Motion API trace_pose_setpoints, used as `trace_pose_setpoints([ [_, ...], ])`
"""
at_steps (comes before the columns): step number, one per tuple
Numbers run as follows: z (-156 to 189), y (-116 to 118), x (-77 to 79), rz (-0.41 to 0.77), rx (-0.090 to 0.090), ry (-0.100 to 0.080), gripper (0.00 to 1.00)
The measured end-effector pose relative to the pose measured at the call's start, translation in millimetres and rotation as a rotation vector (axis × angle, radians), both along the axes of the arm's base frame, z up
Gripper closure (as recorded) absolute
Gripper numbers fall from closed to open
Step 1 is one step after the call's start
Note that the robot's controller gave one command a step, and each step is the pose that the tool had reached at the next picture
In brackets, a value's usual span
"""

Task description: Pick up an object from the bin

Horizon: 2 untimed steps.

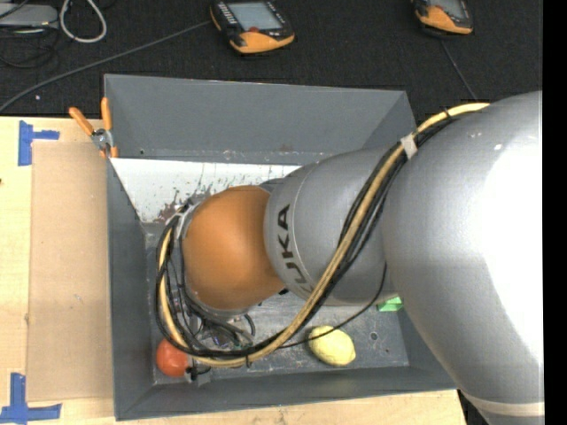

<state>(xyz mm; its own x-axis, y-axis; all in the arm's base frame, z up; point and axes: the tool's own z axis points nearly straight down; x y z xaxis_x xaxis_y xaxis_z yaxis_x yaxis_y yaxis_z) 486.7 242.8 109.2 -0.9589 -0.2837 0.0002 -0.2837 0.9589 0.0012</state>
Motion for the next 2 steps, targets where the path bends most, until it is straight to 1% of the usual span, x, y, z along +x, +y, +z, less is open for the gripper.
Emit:
trace_pose_setpoints([
  [1, -39.1, -0.5, 0.2, 0.064, 0.003, -0.01, 0.0],
  [2, -16.5, 2.1, -9.6, 0.551, 0.001, 0.003, 0.0],
])
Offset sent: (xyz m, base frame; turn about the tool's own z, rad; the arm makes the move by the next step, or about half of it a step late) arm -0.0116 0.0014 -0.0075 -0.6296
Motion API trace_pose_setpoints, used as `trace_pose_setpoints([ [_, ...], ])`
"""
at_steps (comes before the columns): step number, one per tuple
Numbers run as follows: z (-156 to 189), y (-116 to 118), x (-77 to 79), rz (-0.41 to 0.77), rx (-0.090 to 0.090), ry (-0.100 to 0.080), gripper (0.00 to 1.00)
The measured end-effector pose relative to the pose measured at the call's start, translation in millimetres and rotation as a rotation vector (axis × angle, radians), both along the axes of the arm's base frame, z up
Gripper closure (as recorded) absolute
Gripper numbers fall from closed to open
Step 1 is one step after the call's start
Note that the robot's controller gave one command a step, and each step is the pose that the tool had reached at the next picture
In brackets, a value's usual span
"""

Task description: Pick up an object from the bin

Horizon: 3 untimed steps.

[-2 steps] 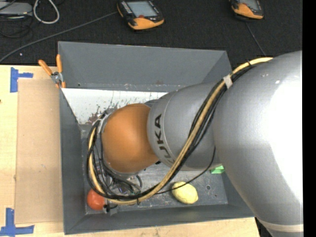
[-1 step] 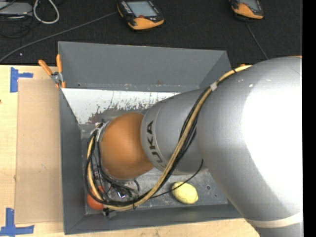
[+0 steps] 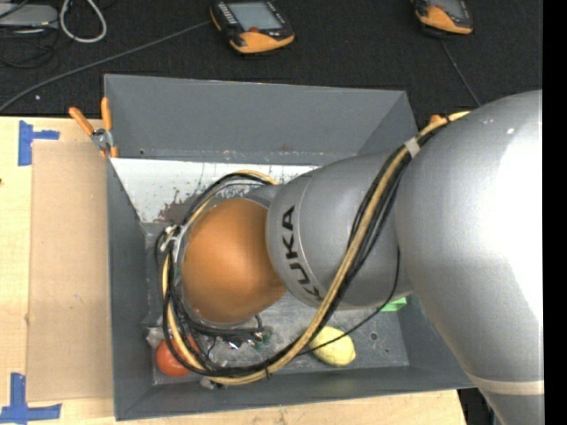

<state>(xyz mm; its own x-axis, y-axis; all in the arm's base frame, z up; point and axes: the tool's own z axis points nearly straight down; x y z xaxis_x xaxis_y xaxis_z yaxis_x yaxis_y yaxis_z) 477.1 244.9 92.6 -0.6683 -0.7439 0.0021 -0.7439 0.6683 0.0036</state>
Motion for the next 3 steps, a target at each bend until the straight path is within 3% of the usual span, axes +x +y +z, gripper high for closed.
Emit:
trace_pose_setpoints([
  [1, -16.4, -0.6, 2.1, -0.204, 0.008, -0.024, 0.0],
  [2, -23.4, -0.8, -6.4, 0.473, 0.003, -0.002, 1.0],
  [3, -23.6, -1.0, -6.4, 0.471, 0.003, -0.001, 1.0],
])
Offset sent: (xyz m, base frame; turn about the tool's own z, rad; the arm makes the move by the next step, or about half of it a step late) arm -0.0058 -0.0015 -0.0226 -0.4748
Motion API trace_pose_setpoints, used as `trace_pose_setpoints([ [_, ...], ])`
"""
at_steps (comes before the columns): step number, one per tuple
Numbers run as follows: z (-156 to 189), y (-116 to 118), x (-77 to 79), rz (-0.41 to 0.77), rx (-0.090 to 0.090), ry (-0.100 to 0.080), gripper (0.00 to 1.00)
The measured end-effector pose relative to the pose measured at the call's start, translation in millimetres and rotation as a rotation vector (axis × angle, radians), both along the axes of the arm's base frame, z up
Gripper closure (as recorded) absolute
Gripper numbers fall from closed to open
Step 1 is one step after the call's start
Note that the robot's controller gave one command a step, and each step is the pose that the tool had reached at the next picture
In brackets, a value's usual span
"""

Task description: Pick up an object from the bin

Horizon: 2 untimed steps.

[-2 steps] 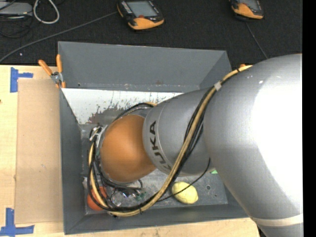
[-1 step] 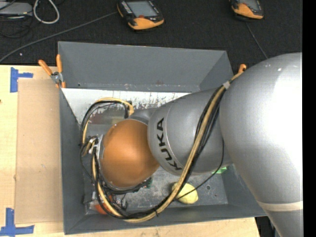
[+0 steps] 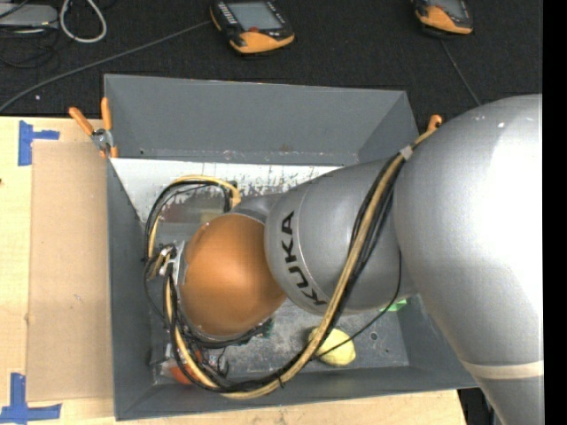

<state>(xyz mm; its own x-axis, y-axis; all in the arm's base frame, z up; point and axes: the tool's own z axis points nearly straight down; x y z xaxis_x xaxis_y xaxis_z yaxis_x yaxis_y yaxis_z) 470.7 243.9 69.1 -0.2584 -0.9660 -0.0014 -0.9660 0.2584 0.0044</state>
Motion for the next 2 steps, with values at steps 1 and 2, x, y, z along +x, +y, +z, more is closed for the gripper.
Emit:
trace_pose_setpoints([
  [1, 11.7, -0.1, -1.4, -0.001, -0.001, 0.003, 1.0],
  [2, 161.6, 1.1, 0.1, -0.004, 0.003, -0.003, 1.0],
])
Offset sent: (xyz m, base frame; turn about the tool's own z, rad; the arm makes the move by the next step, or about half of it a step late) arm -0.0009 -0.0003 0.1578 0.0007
